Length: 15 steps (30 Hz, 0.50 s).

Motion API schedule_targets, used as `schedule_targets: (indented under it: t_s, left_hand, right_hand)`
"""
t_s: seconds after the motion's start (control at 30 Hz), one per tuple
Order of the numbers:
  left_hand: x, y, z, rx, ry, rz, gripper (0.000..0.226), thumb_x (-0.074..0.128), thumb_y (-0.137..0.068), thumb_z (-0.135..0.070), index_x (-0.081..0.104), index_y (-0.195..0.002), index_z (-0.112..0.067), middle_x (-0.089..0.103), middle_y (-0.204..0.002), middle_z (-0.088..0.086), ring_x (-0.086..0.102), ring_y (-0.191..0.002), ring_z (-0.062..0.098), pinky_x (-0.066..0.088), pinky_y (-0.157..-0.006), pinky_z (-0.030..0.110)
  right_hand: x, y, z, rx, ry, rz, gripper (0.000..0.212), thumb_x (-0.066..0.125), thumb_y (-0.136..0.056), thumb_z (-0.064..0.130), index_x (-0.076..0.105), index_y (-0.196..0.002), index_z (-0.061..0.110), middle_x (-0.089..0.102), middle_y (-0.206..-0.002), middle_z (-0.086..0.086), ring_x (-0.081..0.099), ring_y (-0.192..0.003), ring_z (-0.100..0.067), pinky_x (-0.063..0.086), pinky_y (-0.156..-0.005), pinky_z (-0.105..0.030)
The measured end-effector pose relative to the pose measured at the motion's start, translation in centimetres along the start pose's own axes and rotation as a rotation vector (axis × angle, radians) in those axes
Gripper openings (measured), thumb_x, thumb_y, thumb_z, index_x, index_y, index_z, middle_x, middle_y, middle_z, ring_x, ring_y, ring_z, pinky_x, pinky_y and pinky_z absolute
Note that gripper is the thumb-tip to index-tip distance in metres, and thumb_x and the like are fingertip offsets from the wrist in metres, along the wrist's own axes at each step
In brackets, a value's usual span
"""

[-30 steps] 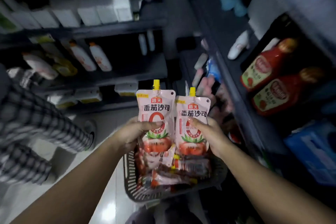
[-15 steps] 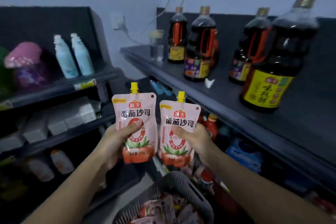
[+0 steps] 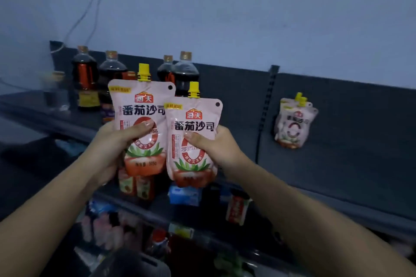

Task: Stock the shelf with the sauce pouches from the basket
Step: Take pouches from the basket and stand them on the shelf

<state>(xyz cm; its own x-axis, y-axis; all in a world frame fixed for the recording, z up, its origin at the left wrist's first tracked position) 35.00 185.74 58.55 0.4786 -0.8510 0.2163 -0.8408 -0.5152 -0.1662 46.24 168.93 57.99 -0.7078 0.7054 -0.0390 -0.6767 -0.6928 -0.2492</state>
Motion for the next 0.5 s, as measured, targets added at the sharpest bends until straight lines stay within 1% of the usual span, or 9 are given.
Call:
schedule_targets:
  t_s: [0.03, 0.07, 0.13, 0.17, 0.23, 0.27, 0.37, 0.5]
  left_hand:
    - [1.6, -0.3, 0.1, 0.003, 0.017, 0.029, 0.015, 0.065, -0.077, -0.011, 0.068, -0.091, -0.014, 0.076, -0.078, 0.004, 0.071, -0.058, 0.015, 0.055, -0.046, 0.023]
    - [3.2, -0.7, 0.3, 0.007, 0.031, 0.062, 0.017, 0.066, -0.074, -0.012, 0.068, -0.091, -0.015, 0.076, -0.081, 0.004, 0.072, -0.060, 0.016, 0.056, -0.047, 0.024]
    - [6.3, -1.6, 0.9, -0.002, 0.035, 0.130, 0.025, 0.069, -0.067, -0.015, 0.070, -0.092, -0.015, 0.076, -0.085, 0.005, 0.073, -0.067, 0.018, 0.060, -0.057, 0.029]
    - [7.9, -2.1, 1.3, -0.010, 0.043, 0.161, 0.026, 0.070, -0.067, -0.014, 0.070, -0.092, -0.014, 0.076, -0.085, 0.006, 0.073, -0.068, 0.018, 0.060, -0.058, 0.030]
    - [10.9, -3.1, 2.3, -0.022, 0.068, 0.212, 0.023, 0.069, -0.068, -0.010, 0.069, -0.091, -0.014, 0.076, -0.081, 0.004, 0.073, -0.067, 0.017, 0.060, -0.057, 0.028]
    - [12.5, -3.5, 2.8, -0.033, 0.075, 0.237, 0.024, 0.069, -0.068, -0.009, 0.069, -0.092, -0.014, 0.076, -0.081, 0.004, 0.073, -0.068, 0.017, 0.060, -0.059, 0.029]
    - [17.4, -5.0, 4.9, -0.083, 0.083, 0.312, 0.022, 0.069, -0.074, -0.004, 0.069, -0.094, -0.012, 0.076, -0.086, 0.007, 0.073, -0.073, 0.021, 0.059, -0.063, 0.031]
    - [23.5, -6.9, 8.0, -0.155, 0.076, 0.377, 0.021, 0.067, -0.078, -0.001, 0.068, -0.098, -0.009, 0.076, -0.087, 0.009, 0.073, -0.075, 0.022, 0.058, -0.059, 0.029]
  right_hand:
    - [-1.4, 0.6, 0.6, -0.011, 0.016, -0.035, 0.010, 0.067, -0.083, 0.010, 0.066, -0.089, 0.018, 0.073, -0.079, 0.006, 0.071, -0.071, -0.007, 0.057, -0.064, -0.020]
    - [-2.8, 1.3, 1.2, -0.020, 0.034, -0.078, 0.010, 0.068, -0.083, 0.011, 0.066, -0.090, 0.018, 0.073, -0.080, 0.007, 0.071, -0.071, -0.007, 0.057, -0.064, -0.020]
    - [-5.7, 2.4, 1.8, -0.039, 0.050, -0.167, 0.012, 0.068, -0.083, 0.012, 0.066, -0.092, 0.019, 0.074, -0.084, 0.006, 0.071, -0.077, -0.010, 0.058, -0.068, -0.022]
    - [-7.2, 2.9, 2.0, -0.039, 0.046, -0.212, 0.013, 0.069, -0.082, 0.011, 0.067, -0.093, 0.019, 0.074, -0.090, 0.003, 0.071, -0.083, -0.014, 0.058, -0.074, -0.026]
    - [-10.0, 4.0, 2.2, -0.020, 0.018, -0.301, 0.017, 0.070, -0.081, 0.009, 0.068, -0.097, 0.015, 0.073, -0.101, -0.008, 0.070, -0.094, -0.025, 0.056, -0.086, -0.039]
    - [-11.5, 4.6, 2.2, -0.010, 0.010, -0.339, 0.021, 0.070, -0.080, 0.009, 0.068, -0.100, 0.011, 0.072, -0.104, -0.012, 0.069, -0.096, -0.028, 0.054, -0.089, -0.044]
    - [-16.0, 6.2, 1.6, 0.022, 0.007, -0.429, 0.029, 0.071, -0.078, 0.008, 0.066, -0.107, 0.003, 0.072, -0.105, -0.015, 0.069, -0.097, -0.032, 0.051, -0.092, -0.052]
    - [-21.7, 7.7, 0.9, 0.070, 0.018, -0.501, 0.028, 0.072, -0.077, 0.009, 0.067, -0.104, 0.002, 0.072, -0.102, -0.016, 0.069, -0.096, -0.034, 0.050, -0.092, -0.055]
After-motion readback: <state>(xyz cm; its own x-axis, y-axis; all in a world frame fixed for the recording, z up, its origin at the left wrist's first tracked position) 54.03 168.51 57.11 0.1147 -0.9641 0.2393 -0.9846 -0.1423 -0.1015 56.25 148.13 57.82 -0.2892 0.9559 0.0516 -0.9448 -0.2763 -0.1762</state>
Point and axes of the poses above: each hand's wrist, its own y-axis away from the middle knuckle, its own x-axis out of the palm, z = x × y, the point moved 1 cm from there along -y, towards the middle knuckle
